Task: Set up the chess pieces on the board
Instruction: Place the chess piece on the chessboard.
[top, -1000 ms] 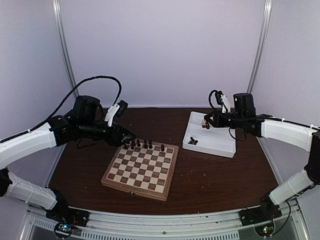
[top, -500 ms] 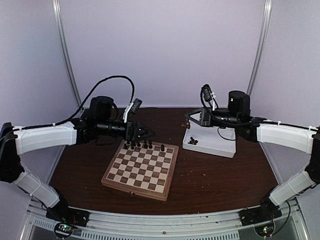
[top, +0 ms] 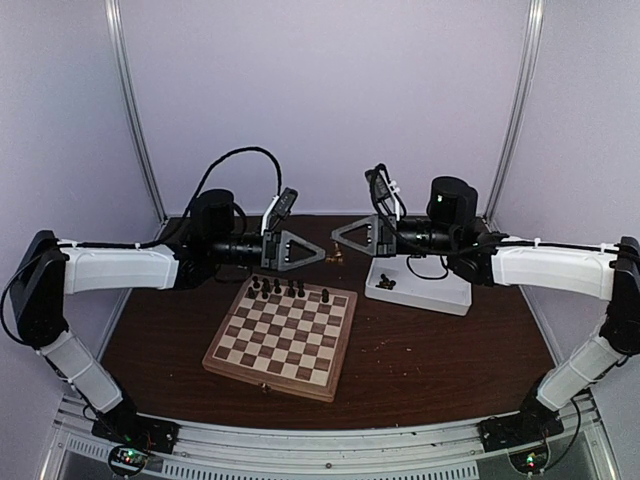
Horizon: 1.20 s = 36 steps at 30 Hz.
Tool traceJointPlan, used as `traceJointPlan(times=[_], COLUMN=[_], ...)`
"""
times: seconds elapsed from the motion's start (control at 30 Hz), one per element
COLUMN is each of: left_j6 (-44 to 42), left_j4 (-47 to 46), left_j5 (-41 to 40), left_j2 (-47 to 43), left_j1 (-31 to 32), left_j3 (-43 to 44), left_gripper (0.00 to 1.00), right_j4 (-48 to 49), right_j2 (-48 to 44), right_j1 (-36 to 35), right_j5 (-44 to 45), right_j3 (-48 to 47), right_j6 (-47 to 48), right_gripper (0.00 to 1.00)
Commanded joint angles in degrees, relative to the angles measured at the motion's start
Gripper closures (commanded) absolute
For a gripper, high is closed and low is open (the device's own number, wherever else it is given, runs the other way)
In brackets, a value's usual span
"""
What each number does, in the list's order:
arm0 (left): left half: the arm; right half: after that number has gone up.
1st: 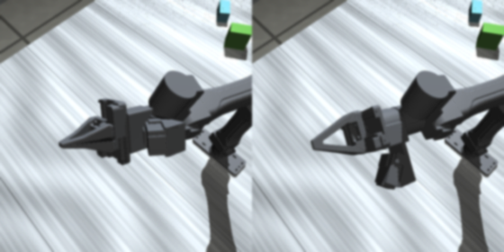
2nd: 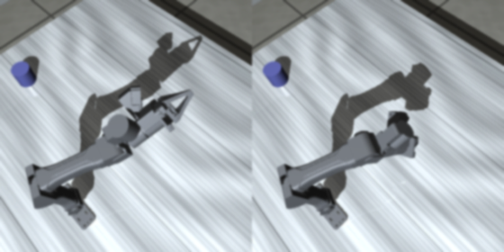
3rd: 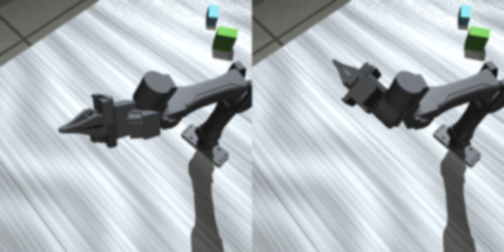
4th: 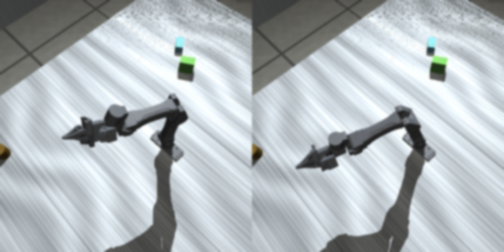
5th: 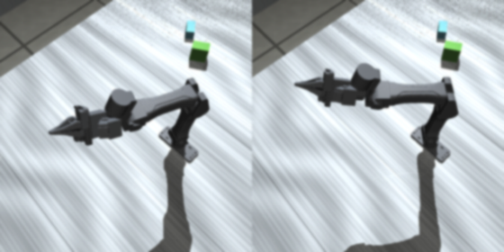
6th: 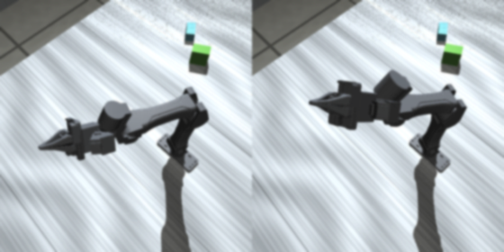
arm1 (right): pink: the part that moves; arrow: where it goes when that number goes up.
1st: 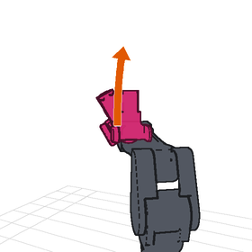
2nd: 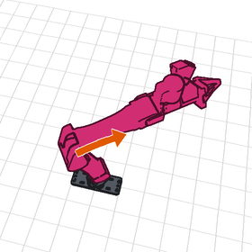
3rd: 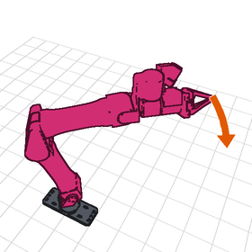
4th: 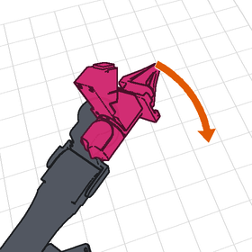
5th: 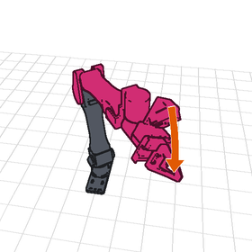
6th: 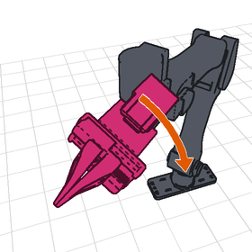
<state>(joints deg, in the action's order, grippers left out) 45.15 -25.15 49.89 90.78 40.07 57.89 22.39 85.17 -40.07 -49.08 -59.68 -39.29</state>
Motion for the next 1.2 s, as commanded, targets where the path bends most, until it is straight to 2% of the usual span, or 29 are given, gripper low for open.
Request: traceJointPlan(times=[0.0,0.47,0.7,0.9,1.07,1.17], left_j6=[5.60,6.31,6.31,6.42,6.35,6.36], left_j4=[-11.08,-12.48,-12.37,-12.10,-11.86,-11.72], left_j5=[4.26,6.22,6.49,6.83,6.92,7.06], left_j2=[1.55,1.98,2.03,2.12,2.21,2.29], left_j1=[0.00,0.34,0.68,0.77,0.79,0.79], left_j3=[1.20,0.50,0.22,0.37,0.23,0.08], left_gripper=[0.34,0.41,0.52,0.66,0.68,0.65], right_j4=[7.01,7.93,7.31,7.27,7.15,7.17], right_j2=[1.66,3.67,4.11,4.39,4.31,4.23], right_j1=[-0.71,-0.79,-0.79,-0.79,-0.76,-0.80], right_j5=[-2.39,-2.25,-2.25,-2.22,-2.16,-2.12], right_j3=[-1.58,-2.43,-3.14,-3.08,-3.07,-3.05], right_j6=[-4.04,-4.83,-4.39,-4.31,-4.15,-4.13], right_gripper=[0.88,0.89,0.89,0.89,0.89,0.89])
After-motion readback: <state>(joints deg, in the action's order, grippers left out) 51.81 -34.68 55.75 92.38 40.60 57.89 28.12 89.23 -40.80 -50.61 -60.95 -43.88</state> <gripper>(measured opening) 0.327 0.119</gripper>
